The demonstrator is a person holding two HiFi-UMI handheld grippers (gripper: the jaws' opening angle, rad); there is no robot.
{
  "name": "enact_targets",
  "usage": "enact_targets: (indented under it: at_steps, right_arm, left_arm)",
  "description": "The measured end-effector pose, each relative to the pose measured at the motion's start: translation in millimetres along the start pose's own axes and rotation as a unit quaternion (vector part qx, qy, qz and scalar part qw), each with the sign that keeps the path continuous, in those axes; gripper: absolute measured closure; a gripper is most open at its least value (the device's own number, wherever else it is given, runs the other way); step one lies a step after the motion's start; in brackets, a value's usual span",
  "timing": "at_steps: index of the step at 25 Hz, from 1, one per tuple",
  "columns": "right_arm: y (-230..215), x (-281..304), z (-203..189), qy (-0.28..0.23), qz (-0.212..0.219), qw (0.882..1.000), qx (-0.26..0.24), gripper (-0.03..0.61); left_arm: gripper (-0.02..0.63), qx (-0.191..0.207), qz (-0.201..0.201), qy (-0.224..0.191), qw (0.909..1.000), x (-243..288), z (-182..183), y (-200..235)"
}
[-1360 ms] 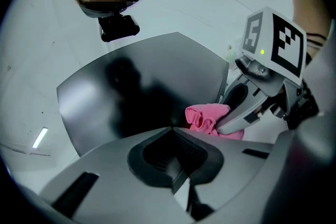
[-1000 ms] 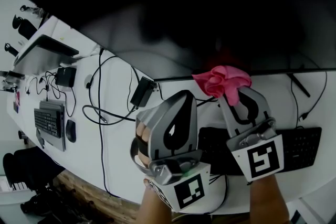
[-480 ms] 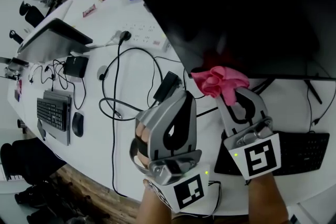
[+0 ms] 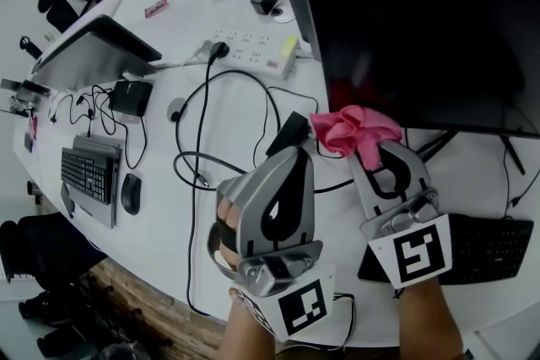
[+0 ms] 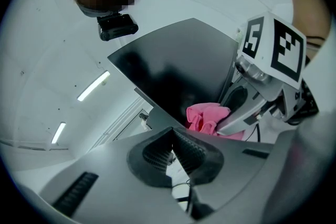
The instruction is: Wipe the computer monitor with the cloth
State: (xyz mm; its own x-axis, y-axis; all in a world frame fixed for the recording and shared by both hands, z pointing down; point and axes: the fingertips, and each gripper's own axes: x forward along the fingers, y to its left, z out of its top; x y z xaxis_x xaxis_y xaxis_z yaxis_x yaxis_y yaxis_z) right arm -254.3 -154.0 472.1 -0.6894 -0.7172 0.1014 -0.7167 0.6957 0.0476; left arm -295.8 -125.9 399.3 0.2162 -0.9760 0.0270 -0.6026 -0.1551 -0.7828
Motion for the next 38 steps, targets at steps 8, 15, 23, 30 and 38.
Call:
enact_targets:
  at_steps: [8,15,23,30,38]
  right_arm:
    - [-2,-3,10,-0.003,-0.008,1.0,-0.01,0.515]
    - [-2,-3,31,-0.018,-0.013,1.0,-0.02,0.517]
    - [1,-1,71,-0.042,-0.02,0.999,-0.028,0.517]
    - [-2,-2,114,-0.07,-0.021,0.997,-0.039,0.515]
    - [-8,-7,167,-0.1,-0.023,0.993,-0.064,0.517]
  left_arm:
    - [0.607,-0.001,0.006,-0.006,1.0,0,4,10]
    - [0.607,0.005,0.017,-0.012,0.9998,2,8,27]
    - [0.607,0.013,0.034,-0.029,0.9989,6,28,60]
    - [0.607,0.017,0.053,-0.047,0.9973,7,51,90]
    - [0.607,0.02,0.075,-0.058,0.9953,10,72,123]
